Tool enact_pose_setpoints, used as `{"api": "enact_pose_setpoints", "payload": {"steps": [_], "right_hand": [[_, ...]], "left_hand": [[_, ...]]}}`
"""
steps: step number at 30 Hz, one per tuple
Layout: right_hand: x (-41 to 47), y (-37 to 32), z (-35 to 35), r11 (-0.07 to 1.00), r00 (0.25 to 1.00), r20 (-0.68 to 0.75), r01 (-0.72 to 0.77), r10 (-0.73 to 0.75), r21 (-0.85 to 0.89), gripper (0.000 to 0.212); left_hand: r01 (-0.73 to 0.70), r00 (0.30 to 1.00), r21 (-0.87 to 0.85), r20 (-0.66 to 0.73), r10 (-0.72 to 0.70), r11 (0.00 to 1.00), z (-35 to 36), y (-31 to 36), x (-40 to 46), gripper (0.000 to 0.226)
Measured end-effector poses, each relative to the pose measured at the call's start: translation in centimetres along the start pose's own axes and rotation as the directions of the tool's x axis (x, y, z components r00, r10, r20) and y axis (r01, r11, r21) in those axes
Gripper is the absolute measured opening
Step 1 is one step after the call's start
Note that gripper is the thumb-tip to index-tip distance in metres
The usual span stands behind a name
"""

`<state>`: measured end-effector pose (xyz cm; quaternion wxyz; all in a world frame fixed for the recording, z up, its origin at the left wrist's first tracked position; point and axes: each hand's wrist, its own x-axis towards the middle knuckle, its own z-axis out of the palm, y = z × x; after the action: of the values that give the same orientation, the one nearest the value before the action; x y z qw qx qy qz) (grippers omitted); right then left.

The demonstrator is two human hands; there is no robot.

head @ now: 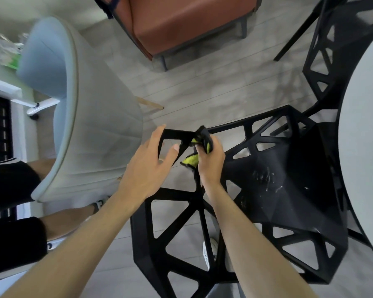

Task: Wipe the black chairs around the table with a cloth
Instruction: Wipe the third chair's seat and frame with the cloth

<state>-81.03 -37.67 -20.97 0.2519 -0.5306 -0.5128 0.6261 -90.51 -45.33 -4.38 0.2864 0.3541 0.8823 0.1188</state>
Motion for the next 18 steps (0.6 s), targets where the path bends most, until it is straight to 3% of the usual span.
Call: {"api": "enact_pose_setpoints", "payload": {"steps": [5,10,12,15,18], "right_hand": [[1.2,1.4,-0.3,0.999,0.999,-0.026,0.033,-0.033,-0.003,0.021],[0.5,6.5,-1.9,0.948,0.95,-0.077,-0.309,0.303,-0.074,0.02],[0.5,7.2,-2.3,0.934,0.934,-0.105,-0.35,0.342,-0.075,0.021],[0.8,5.8,-1.8,0.956,0.953,-0.108,-0.288,0.281,-0.049,0.018],[1.1,3.8,-0.9,0.988,0.989,-0.087,-0.126,0.119,-0.089,0.015]], "left_hand": [[-0.024,1.0,0.03,-0.009,0.025,0.999,0.3,-0.6,0.2,0.07],[-0.024,1.0,0.021,-0.006,0.024,1.0,0.4,-0.9,0.2,0.073],[-0.019,1.0,0.015,0.0,0.019,1.0,0.4,-1.0,0.2,0.075],[-0.019,1.0,0.018,0.001,0.019,1.0,0.5,-1.3,0.5,0.078],[-0.015,1.0,0.008,0.007,0.015,1.0,0.5,-1.3,0.4,0.078]]}}
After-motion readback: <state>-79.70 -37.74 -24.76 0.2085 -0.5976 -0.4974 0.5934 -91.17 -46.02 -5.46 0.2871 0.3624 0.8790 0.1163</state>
